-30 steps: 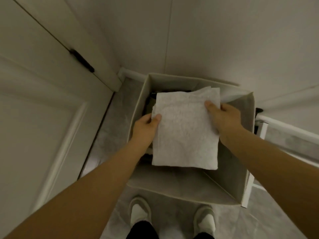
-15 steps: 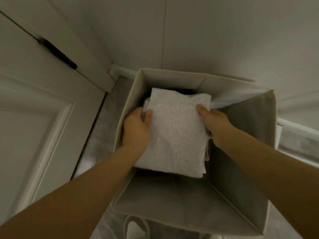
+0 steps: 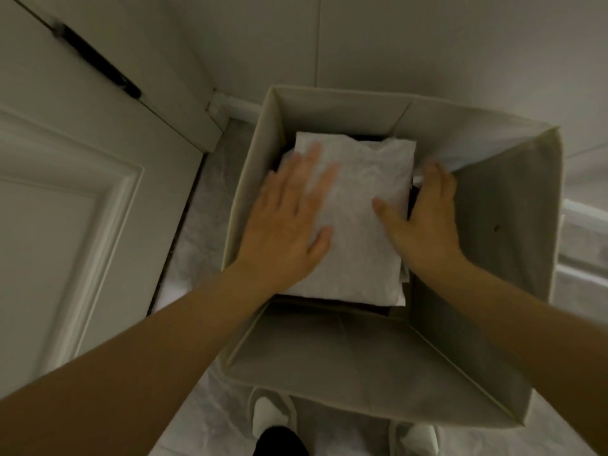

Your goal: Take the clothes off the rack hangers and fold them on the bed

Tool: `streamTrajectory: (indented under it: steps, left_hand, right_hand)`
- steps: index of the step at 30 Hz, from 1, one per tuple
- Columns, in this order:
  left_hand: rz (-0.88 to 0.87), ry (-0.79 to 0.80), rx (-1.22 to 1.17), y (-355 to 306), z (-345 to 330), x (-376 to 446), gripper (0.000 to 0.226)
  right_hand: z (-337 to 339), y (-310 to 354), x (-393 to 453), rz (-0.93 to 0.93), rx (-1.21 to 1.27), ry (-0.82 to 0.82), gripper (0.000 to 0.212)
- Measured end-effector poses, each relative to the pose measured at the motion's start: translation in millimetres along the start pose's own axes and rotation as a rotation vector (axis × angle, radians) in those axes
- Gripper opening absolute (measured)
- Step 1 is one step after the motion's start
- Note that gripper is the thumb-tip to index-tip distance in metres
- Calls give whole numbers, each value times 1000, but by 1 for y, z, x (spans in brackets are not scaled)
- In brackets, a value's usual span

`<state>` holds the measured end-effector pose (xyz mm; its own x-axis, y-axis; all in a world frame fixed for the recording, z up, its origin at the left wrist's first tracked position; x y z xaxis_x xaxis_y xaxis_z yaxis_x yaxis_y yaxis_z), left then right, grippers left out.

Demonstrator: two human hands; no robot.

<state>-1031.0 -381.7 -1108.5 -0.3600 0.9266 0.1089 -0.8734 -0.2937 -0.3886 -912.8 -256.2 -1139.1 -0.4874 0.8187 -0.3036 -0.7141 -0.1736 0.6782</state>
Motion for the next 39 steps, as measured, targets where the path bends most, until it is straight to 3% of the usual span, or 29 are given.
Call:
streamTrajectory:
  steps: [3,6,11,16,31,36,39]
  left_hand:
    - [-297,202,140,-17,-11,-10,91]
    - [-273,385,271,-1,-27,-6,124]
    - [-14,615,475,43,-58,2,145]
    - [145,755,594,67,-101,-4,149]
    - [153,714,486,91,-153,13,141]
    - [185,752,542,76,-140,4,123]
    - [144,790,581,55,-110,11,138]
  right_hand:
    - [-10,27,-27,432,-418,70,100]
    - [-31,21,-26,592,-710,254,122]
    - [-53,-6,5,516,-974,541,126]
    - [-96,-25,19,496,-1042,587,128]
    - [-135,-68,50,428,-824,513,127]
    - [-125,-48,31,438,-1000,555,125]
    - [-99,-36,10,470,-1146,612,125]
Point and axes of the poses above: each hand's wrist, its own x-axis towards the middle knuckle, its own z-axis out of the back of the hand, y = z × x, the point moved 8 cm from there along x, towards the middle knuckle, and after that the axes turned 3 degrees about -y, right-handed, at the moved point
